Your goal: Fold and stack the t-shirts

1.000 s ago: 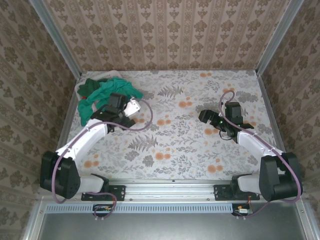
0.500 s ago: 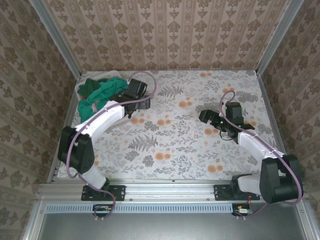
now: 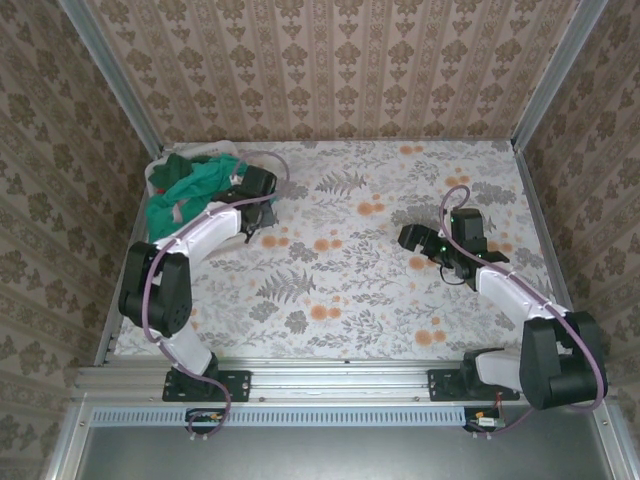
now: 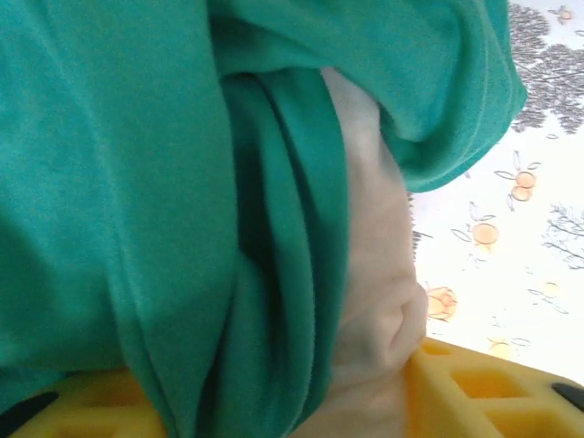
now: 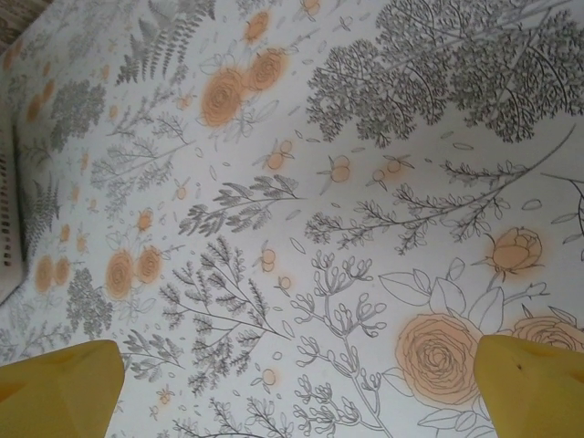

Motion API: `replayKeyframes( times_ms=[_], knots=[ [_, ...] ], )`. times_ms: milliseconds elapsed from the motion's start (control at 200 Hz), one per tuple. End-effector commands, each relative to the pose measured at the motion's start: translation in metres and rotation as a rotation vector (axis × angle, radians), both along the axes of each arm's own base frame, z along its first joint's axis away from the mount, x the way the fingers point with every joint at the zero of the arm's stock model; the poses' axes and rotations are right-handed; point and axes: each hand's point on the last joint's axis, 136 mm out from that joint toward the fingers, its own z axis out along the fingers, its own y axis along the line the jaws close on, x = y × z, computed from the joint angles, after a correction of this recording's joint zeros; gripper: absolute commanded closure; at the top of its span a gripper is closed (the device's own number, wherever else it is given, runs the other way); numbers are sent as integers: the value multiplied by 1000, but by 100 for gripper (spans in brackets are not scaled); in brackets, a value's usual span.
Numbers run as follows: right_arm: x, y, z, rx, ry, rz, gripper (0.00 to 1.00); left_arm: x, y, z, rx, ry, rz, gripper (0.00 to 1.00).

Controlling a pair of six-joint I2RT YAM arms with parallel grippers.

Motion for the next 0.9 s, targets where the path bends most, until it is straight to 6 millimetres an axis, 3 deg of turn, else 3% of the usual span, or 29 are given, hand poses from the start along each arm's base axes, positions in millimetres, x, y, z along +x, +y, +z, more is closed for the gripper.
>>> replayKeyframes(
  times_ms=[0, 90, 300, 395, 765, 895],
  knots=[
    [0, 2, -10, 22, 17, -4, 0, -11, 7, -6, 91, 20, -166, 61],
    [1, 2, -15, 23, 29, -2, 0, -17, 17, 1, 142, -1, -229, 71],
    [6, 4, -19, 36, 35, -4, 0, -18, 26, 5, 218, -23, -441, 81],
    [8, 6, -20, 48, 42, 3, 0, -15, 42, 1, 263, -12, -469, 84],
    [18, 11, -7, 63, 29, 16, 0, 25, 104, -8, 258, -9, -381, 85],
    [19, 11, 0, 52, 22, 19, 0, 38, 105, -10, 259, -23, -404, 87]
  ],
)
